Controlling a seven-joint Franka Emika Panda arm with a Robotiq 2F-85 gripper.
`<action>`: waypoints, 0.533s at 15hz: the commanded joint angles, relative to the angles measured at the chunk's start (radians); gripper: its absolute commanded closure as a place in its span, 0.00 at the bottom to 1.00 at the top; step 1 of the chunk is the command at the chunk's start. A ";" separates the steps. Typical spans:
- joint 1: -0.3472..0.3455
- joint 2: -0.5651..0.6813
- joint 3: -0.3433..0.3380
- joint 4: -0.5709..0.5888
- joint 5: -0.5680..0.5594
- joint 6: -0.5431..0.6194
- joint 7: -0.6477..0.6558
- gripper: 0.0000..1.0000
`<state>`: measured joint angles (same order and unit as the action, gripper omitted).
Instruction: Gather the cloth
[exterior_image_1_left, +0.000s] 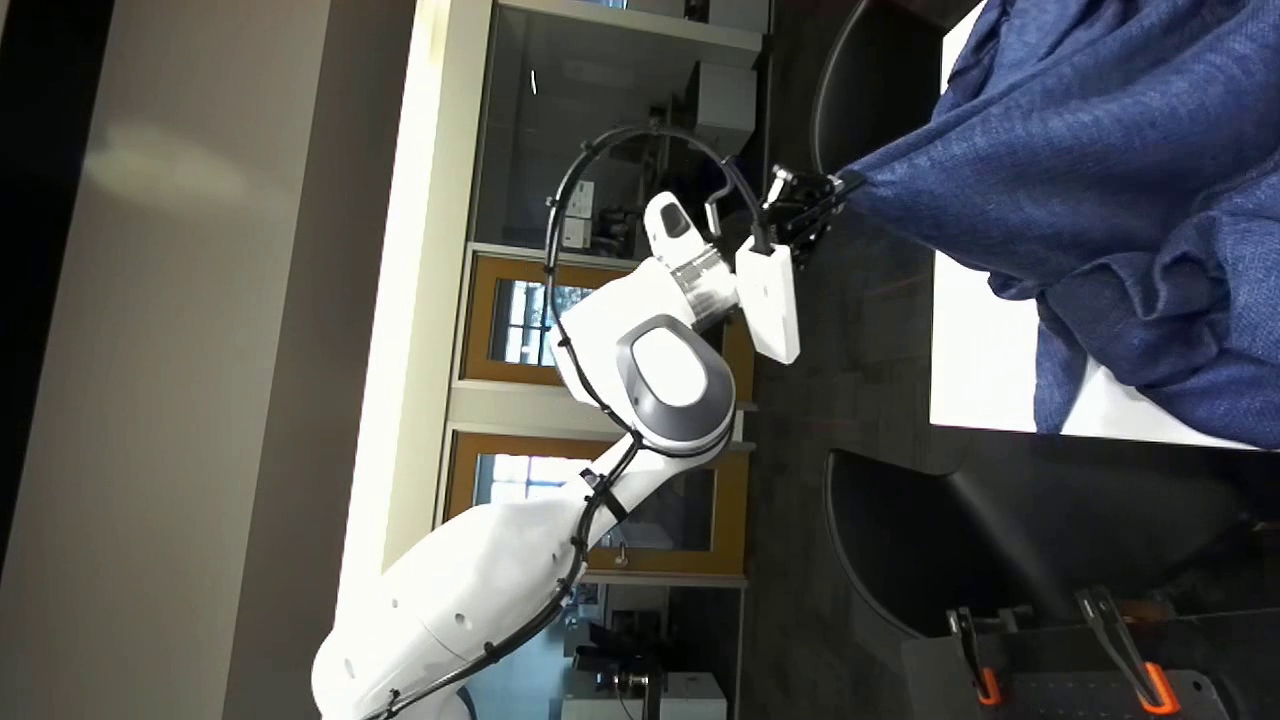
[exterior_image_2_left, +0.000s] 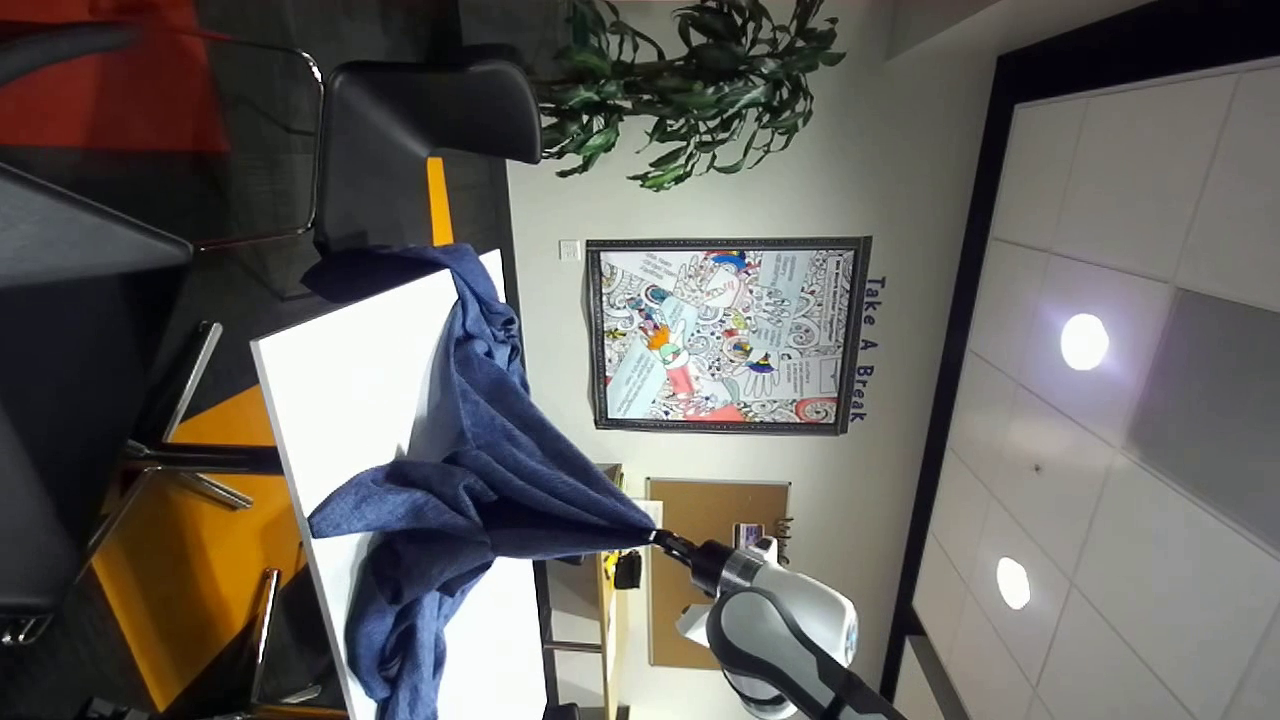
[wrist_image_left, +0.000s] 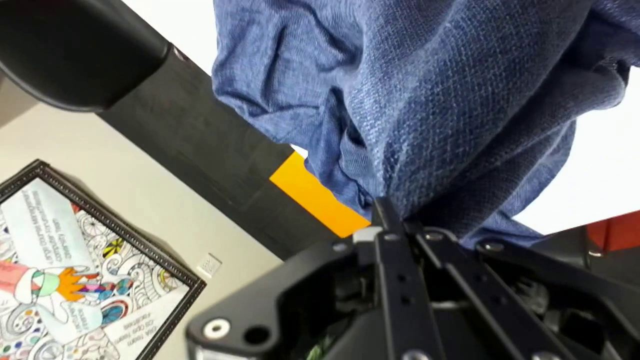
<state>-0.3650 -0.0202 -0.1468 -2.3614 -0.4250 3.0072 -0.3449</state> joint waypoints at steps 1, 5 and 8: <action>0.044 0.162 -0.047 0.056 0.068 -0.022 0.001 1.00; 0.004 0.338 -0.011 0.128 0.174 -0.104 0.010 1.00; 0.044 0.408 -0.054 0.189 0.210 -0.225 0.039 0.66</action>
<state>-0.3433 0.3299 -0.1811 -2.2556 -0.2453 2.8956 -0.3431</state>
